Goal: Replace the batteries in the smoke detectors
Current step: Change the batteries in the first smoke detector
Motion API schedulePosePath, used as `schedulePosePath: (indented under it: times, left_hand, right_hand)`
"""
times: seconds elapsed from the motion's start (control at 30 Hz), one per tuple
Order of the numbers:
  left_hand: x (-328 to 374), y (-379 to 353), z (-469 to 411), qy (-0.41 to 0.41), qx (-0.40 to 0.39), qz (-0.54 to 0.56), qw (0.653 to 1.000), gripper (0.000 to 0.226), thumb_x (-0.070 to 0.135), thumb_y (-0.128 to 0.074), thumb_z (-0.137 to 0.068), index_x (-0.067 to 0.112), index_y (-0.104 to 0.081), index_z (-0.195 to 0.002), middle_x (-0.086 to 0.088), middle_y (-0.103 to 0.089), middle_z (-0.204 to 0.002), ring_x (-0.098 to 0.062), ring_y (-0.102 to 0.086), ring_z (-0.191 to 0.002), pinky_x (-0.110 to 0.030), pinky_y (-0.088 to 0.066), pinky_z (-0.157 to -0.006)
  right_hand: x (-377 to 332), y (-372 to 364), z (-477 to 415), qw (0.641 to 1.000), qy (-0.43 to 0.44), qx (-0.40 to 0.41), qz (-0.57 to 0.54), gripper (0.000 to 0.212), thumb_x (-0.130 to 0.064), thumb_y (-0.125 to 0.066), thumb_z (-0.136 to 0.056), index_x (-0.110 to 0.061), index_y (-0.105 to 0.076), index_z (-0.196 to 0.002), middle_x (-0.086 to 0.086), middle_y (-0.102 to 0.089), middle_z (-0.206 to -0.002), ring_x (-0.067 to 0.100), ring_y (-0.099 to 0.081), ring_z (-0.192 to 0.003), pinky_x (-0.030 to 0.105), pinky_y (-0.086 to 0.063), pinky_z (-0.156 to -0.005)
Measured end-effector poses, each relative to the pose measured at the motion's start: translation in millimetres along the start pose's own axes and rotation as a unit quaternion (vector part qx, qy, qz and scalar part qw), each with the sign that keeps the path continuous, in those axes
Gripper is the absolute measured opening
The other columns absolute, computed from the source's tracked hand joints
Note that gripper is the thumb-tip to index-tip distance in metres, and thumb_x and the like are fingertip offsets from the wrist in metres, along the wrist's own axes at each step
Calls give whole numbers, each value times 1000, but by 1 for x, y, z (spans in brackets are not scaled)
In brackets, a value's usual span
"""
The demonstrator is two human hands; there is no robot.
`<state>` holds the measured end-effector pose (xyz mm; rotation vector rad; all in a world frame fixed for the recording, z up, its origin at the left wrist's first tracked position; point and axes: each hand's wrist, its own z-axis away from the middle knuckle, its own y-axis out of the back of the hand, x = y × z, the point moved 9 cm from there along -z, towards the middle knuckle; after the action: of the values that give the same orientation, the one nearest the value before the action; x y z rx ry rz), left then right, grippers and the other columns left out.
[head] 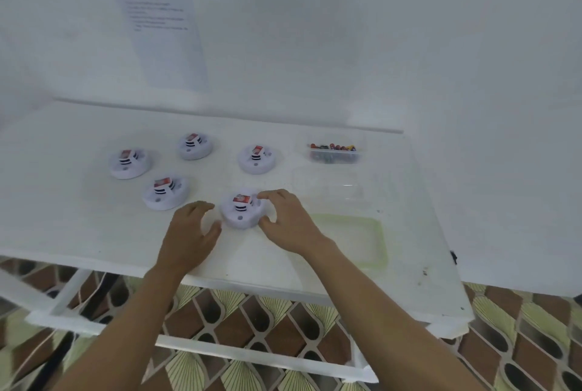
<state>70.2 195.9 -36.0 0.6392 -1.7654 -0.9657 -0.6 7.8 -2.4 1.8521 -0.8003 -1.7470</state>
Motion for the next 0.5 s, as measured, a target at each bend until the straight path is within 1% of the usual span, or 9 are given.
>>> schedulePosePath:
  times: [0.07, 0.1, 0.17, 0.2, 0.27, 0.33, 0.4, 0.5]
  left_hand:
    - [-14, -5, -9, -21, -38, -52, 998, 49, 37, -59, -91, 9, -58, -131, -12, -56, -138, -33, -49, -127, -48, -41, -105]
    - [-18, -7, -12, -32, -51, -73, 996, 54, 43, -55, -91, 9, -57, -133, -13, -54, -140, -34, -48, -129, -50, -41, -106]
    - [-26, -11, -15, -57, -69, -97, 991, 67, 55, -40, -90, 8, -55, -135, -13, -51, -143, -33, -46, -132, -49, -39, -108]
    - [-29, -13, -15, -67, -76, -100, 990, 72, 59, -34, -88, 9, -53, -137, -12, -50, -145, -31, -45, -134, -47, -37, -109]
    - [-34, -16, -17, -70, -82, -98, 989, 76, 62, -27, -87, 11, -50, -140, -8, -47, -148, -27, -41, -138, -44, -33, -112]
    - [-35, -18, -17, -69, -85, -93, 990, 76, 62, -25, -87, 14, -48, -142, -5, -45, -150, -25, -38, -140, -43, -31, -114]
    - [-35, -18, -17, -72, -83, -88, 990, 75, 62, -25, -86, 15, -48, -141, -5, -45, -149, -26, -38, -140, -44, -31, -114]
    - [-34, -16, -17, -77, -77, -77, 991, 74, 61, -27, -86, 16, -49, -140, -5, -46, -148, -26, -38, -139, -44, -29, -113]
  right_hand:
    - [-5, -16, -18, 1000, -9, -10, 25, 56, -21, -57, -91, -14, -46, -146, 12, -44, -149, 29, -36, -139, 40, -31, -115]
    - [-5, -24, -26, 999, -20, -18, 42, 60, -24, -58, -92, -17, -42, -150, 12, -39, -153, 30, -31, -143, 43, -30, -116]
    - [-5, -40, -41, 995, -32, -39, 89, 68, -30, -60, -93, -22, -32, -155, 11, -27, -160, 29, -21, -149, 47, -26, -117]
    - [-5, -46, -48, 992, -34, -51, 112, 73, -33, -62, -92, -24, -27, -157, 10, -22, -163, 29, -17, -150, 49, -23, -117]
    - [-3, -56, -60, 987, -44, -76, 132, 82, -37, -64, -91, -24, -19, -159, 8, -16, -165, 28, -13, -152, 50, -21, -118]
    - [2, -61, -69, 985, -63, -102, 126, 89, -38, -67, -89, -22, -15, -160, 4, -16, -166, 28, -15, -152, 50, -21, -119]
    - [6, -65, -73, 978, -68, -130, 148, 95, -39, -70, -86, -22, -14, -160, 1, -18, -165, 28, -19, -150, 48, -22, -118]
    - [8, -65, -78, 970, -69, -142, 187, 99, -41, -75, -80, -23, -19, -159, 1, -25, -161, 29, -27, -144, 45, -24, -114]
